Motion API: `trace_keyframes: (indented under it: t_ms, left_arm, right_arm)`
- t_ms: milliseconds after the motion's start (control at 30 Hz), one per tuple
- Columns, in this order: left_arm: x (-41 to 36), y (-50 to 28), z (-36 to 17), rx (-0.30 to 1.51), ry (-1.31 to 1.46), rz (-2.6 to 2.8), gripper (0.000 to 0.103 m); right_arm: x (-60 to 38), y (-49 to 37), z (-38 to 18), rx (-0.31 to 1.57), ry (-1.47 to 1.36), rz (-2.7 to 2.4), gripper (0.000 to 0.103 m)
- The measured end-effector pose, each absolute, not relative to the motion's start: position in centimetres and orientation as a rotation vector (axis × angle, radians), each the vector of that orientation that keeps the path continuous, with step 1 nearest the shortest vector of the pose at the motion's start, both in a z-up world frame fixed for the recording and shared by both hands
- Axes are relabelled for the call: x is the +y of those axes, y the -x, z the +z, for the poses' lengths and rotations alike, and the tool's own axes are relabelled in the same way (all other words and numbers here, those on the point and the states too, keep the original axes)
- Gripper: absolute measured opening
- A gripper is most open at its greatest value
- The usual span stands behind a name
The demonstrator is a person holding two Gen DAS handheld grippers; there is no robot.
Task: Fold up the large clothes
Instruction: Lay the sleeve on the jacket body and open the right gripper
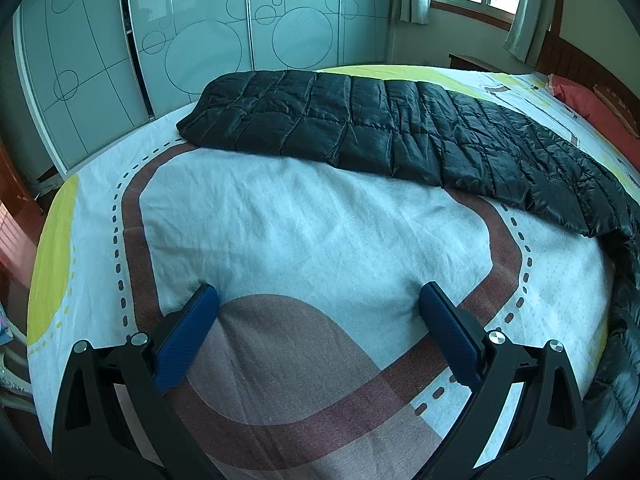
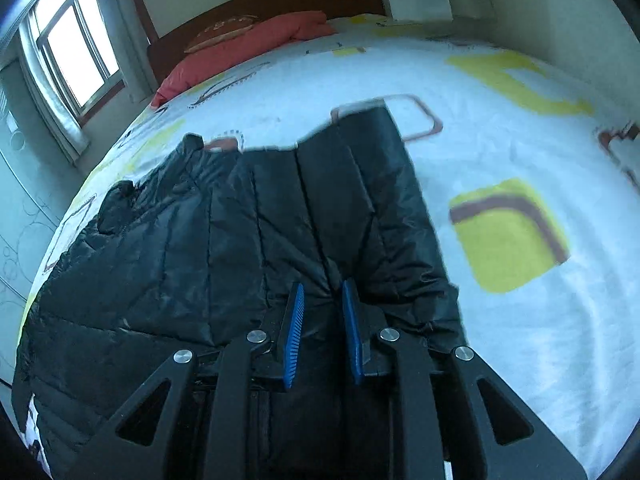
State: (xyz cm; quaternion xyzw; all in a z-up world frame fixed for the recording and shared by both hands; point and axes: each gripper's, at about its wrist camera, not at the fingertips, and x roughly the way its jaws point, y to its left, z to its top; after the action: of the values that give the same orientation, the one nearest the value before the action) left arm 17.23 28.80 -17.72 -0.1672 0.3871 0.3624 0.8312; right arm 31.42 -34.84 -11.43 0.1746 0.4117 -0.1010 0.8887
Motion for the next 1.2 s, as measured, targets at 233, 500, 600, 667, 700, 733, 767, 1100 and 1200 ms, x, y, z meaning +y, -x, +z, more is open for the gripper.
trace_keyframes:
  t_ms: [233,500,600,667,700,733,767,1100,1200]
  left_arm:
    - [28.8,-17.2,-17.7,0.822,0.354,0.769,0.100]
    - [28.8,-17.2,-17.7,0.820,0.355,0.769,0.100]
    - [28.8,-17.2,-17.8,0.820,0.354,0.769,0.100]
    - [28.8,-17.2,-17.7,0.820,0.355,0.769,0.100]
    - [28.8,-17.2,-17.7,0.820,0.357,0.767,0.100]
    - [28.9,-17.2,-17.7,0.820,0.361,0.764,0.100]
    - [28.9,-17.2,-17.6,0.819,0.366,0.762,0.100]
    - [33.0,-14.2,-16.4,0.663,0.640,0.601,0.100]
    - [35.9,-14.8,-16.6,0.629,0.693,0.591,0.100]
  right_arm:
    - [-35.7,-35.0,-14.3,0.902,-0.386,-0.245,0.021]
    - [-30.2,-30.6,-10.0,0.823,-0.244,-0.204,0.037]
    - [-28.6,-30.1,-11.6,0.862,-0.179,-0.200,0.048]
    - [-28.3,-30.7,-13.5,0.903,-0.155,-0.199,0.049]
    - [-28.3,-30.8,-13.4,0.891,-0.155,-0.203,0.049]
    - [-28.3,-30.8,-13.2,0.891,-0.154,-0.206,0.049]
    - [-28.2,-31.0,-13.1,0.889,-0.150,-0.207,0.049]
    - [-27.9,-30.3,-13.5,0.868,-0.149,-0.209,0.050]
    - [-28.0,-30.2,-13.5,0.864,-0.156,-0.206,0.050]
